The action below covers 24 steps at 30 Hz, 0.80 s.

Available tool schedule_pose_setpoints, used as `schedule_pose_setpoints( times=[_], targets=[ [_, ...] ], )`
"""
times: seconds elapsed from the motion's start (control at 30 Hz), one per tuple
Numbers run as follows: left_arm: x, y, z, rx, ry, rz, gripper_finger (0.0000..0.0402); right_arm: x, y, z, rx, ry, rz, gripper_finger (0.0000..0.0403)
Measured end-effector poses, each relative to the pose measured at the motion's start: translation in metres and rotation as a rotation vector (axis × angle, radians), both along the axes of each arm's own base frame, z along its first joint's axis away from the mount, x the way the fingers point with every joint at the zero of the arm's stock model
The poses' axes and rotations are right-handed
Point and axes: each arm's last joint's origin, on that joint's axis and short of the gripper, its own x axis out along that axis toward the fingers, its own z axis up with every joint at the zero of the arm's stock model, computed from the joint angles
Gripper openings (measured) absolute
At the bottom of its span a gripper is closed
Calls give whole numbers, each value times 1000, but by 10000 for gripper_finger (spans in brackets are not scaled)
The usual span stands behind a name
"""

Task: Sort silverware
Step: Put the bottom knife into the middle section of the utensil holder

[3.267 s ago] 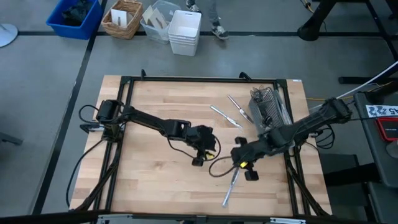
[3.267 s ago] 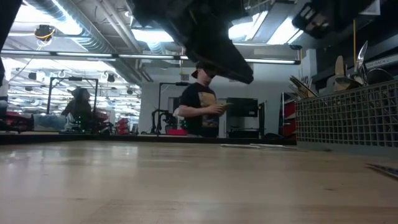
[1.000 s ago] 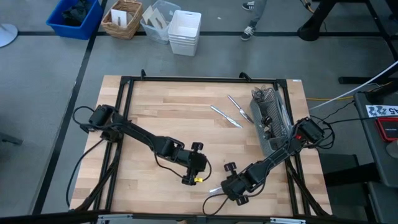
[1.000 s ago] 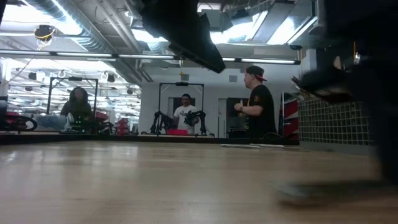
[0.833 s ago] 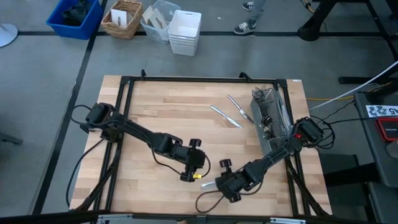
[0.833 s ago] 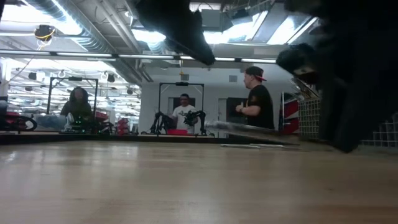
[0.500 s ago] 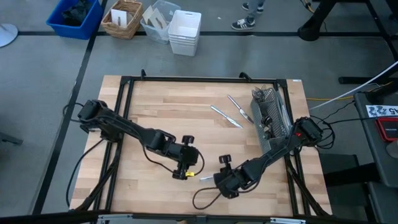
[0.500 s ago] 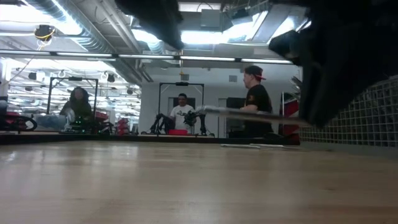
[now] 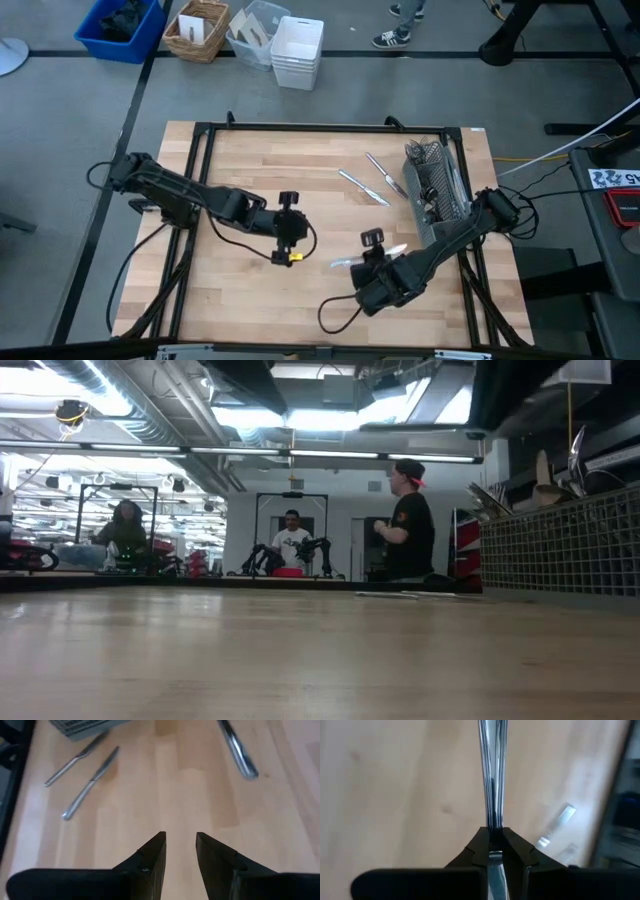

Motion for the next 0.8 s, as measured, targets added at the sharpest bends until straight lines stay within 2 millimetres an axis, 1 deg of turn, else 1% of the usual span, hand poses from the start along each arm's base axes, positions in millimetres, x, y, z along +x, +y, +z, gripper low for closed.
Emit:
schedule_pose_setpoints(
  times=[0.1, 0.17, 0.27, 0.33, 0.47, 0.67, 0.8],
  targets=[
    [2, 8, 0, 25, 1, 22, 100, -7, -6, 17, -92, 41, -8, 32],
    [4, 14, -5, 26, -6, 40, 100, -12, -10, 28, -144, 68, -9, 32],
    [4, 23, -17, 33, 21, 67, 100, -13, -12, 35, -169, 58, 5, 32],
    [7, 28, -22, 24, -12, 86, 100, -14, -13, 39, -170, 58, 22, 32],
    [14, 35, -31, -8, -113, 106, 100, -13, -16, 42, -189, 52, 34, 32],
    [24, 34, -26, -117, -327, 143, 100, -8, -25, 42, -235, 98, 98, 33],
    [26, 36, -25, -146, -356, 167, 100, -4, -32, 42, -286, 147, 174, 33]
  ],
)
